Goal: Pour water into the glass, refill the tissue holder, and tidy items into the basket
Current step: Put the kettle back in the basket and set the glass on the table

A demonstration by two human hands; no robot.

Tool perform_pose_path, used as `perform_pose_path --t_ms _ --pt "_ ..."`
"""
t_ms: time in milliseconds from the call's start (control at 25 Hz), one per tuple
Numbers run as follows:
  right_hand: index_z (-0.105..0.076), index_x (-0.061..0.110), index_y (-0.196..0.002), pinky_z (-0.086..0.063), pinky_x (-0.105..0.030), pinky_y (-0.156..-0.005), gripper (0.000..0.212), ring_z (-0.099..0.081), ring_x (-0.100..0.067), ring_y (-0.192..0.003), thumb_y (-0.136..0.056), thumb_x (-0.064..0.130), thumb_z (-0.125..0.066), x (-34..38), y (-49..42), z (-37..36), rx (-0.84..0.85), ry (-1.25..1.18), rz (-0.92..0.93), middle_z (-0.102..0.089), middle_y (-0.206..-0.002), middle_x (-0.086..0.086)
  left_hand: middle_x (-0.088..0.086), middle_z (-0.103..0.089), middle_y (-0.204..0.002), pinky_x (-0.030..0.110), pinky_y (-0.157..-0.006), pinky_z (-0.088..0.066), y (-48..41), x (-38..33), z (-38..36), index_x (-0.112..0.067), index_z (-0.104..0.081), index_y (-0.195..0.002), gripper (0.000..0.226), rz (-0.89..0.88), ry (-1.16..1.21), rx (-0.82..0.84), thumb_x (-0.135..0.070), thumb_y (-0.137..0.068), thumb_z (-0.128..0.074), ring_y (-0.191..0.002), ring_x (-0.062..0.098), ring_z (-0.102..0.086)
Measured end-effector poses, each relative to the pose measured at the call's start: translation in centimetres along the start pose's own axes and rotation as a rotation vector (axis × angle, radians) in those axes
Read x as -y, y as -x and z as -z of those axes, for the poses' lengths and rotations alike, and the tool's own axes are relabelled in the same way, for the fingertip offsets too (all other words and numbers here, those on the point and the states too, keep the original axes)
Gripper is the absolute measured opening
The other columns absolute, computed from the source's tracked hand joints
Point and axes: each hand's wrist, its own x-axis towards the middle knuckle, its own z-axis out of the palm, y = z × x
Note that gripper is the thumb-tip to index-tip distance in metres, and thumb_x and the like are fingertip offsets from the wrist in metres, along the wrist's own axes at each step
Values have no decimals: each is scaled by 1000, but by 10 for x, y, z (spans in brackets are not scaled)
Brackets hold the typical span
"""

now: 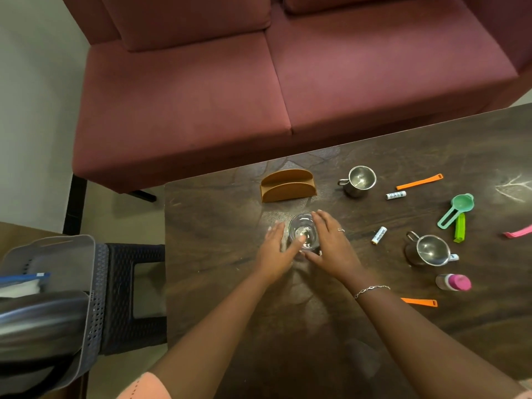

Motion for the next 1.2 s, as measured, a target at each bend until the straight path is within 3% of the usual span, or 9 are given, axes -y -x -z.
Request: perform_pose_path --t_ms 80,160,440,600,680,1200 --pt "-20 11 -144 -25 -41 -114 86 -18 -28 -140 -78 42 -66 6 14 8 -25 16 -3 -19 -151 -12 -3 0 -158 40 -117 -8 17 11 8 -20 -10 -149 74 -100 -318 -22 -50 -91 -44 -145 14 3" --pt "-22 9 -143 -23 -40 -114 83 -20 -30 -139 -78 38 -66 12 30 16 -29 51 -4 -22 -150 -15 -1 8 -158 36 -116 2 34 23 14 -20 -3 -149 78 -163 -515 -45 -54 -90 -41 -144 14 10" --pt "-21 6 -144 -12 -39 -116 76 -17 -32 -140 -85 35 -59 42 75 30 -45 173 39 -20 -151 -19 7 23 -154 36 -114 13 96 41 23 -14 14 -146 86 -189 -802 -68 -63 -88 -26 -140 19 24" --pt "-19 4 -144 -12 -41 -116 78 -16 -33 -141 -85 38 -58 55 87 32 -40 208 43 -18 -152 -20 6 31 -148 34 -110 17 118 46 29 -12 17 -145 118 -211 -795 -70 -82 -50 24 -132 17 32" --pt "-18 5 -144 -11 -41 -116 79 -16 -33 -141 -85 41 -57 63 91 33 -41 232 62 -18 -152 -19 6 30 -149 34 -109 17 126 50 33 -12 18 -145 125 -214 -779 -82 -81 -41 34 -131 18 32" --pt "-14 6 -145 -12 -40 -116 77 -12 -32 -142 -89 44 -50 112 102 24 41 295 153 -13 -154 -16 11 19 -155 35 -111 16 157 74 64 -11 13 -146 116 -156 -741 -161 -76 -51 23 -143 22 20"
